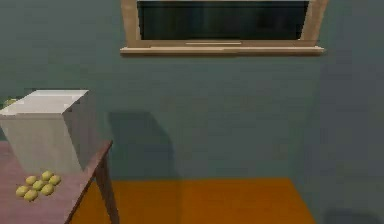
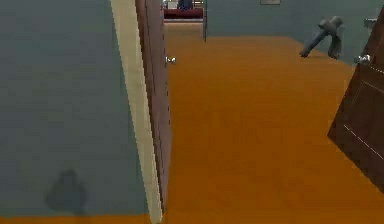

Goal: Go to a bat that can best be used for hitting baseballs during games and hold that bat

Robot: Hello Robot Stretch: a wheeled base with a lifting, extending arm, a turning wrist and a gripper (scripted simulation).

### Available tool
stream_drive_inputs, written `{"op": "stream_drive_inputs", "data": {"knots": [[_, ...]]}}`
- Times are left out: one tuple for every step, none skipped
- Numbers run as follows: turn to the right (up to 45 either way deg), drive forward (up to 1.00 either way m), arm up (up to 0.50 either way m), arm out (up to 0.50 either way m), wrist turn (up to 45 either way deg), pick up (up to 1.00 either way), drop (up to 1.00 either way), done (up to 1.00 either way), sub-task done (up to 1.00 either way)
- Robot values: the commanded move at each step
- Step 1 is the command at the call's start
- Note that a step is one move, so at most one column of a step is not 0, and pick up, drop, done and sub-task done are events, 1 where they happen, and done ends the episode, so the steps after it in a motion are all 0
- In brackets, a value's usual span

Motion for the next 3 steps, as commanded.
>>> {"op": "stream_drive_inputs", "data": {"knots": [[-45.0, 0.00, 0.00, 0.00, 0.0, 0.00, 0.00, 0.00, 0.00], [-45.0, 0.00, 0.00, 0.00, 0.0, 0.00, 0.00, 0.00, 0.00], [-45.0, 0.00, 0.00, 0.00, 0.0, 0.00, 0.00, 0.00, 0.00]]}}
